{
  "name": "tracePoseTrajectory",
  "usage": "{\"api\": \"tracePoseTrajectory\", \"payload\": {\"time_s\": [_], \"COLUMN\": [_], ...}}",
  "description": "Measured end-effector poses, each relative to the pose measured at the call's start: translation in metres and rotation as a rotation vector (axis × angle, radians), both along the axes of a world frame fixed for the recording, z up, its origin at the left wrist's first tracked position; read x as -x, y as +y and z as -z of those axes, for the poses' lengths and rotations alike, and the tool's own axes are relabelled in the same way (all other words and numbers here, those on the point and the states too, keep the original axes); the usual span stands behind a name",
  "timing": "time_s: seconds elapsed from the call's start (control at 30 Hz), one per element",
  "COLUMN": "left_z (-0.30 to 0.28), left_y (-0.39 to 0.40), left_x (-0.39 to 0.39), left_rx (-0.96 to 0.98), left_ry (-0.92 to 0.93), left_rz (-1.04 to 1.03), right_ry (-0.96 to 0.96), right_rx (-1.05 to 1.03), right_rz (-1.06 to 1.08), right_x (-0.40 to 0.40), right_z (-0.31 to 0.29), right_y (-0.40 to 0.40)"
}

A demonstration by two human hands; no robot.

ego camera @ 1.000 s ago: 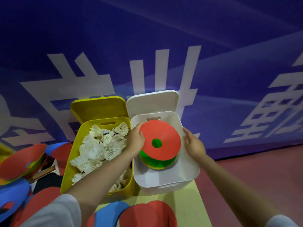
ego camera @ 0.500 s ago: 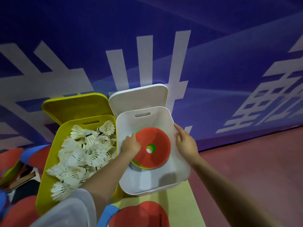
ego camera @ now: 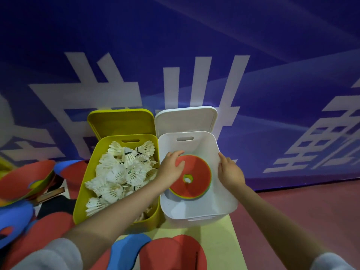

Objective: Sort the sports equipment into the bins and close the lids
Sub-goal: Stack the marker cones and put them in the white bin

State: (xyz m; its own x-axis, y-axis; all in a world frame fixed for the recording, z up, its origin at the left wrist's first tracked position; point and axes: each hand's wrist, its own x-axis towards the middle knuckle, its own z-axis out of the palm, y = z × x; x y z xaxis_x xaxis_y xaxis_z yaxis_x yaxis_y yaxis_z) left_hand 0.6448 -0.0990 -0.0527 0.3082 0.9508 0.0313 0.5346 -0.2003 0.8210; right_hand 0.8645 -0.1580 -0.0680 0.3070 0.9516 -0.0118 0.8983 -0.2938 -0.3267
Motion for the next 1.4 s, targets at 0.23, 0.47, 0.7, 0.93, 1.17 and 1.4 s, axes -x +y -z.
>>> {"api": "tracePoseTrajectory", "payload": {"time_s": [0.23, 0.47, 0.7, 0.93, 1.17, 1.4], "left_z": [-0.032, -0.032, -0.008, 0.020, 0.042, 0.070], "left_y": [-0.021, -0.015, -0.009, -0.011, 0.036, 0.103], "left_x": [0.126, 0.255, 0.420, 0.553, 0.604, 0.605], "left_rx": [-0.059, -0.111, -0.082, 0.037, 0.162, 0.236], "left_ry": [-0.107, -0.025, 0.044, 0.095, 0.133, 0.154], "left_rz": [-0.117, -0.277, -0.495, -0.607, -0.618, -0.574], "right_ry": [-0.131, 0.292, 0.417, 0.298, 0.141, 0.039], "right_rx": [-0.208, -0.380, -0.316, -0.099, 0.067, 0.251], "right_rz": [-0.242, -0.524, -0.605, -0.530, -0.367, -0.254], "right_x": [0.083, 0.255, 0.391, 0.464, 0.488, 0.494], "right_z": [-0.020, -0.052, -0.046, -0.018, 0.006, 0.025], "right_y": [0.002, 0.022, 0.043, 0.072, 0.114, 0.142]}}
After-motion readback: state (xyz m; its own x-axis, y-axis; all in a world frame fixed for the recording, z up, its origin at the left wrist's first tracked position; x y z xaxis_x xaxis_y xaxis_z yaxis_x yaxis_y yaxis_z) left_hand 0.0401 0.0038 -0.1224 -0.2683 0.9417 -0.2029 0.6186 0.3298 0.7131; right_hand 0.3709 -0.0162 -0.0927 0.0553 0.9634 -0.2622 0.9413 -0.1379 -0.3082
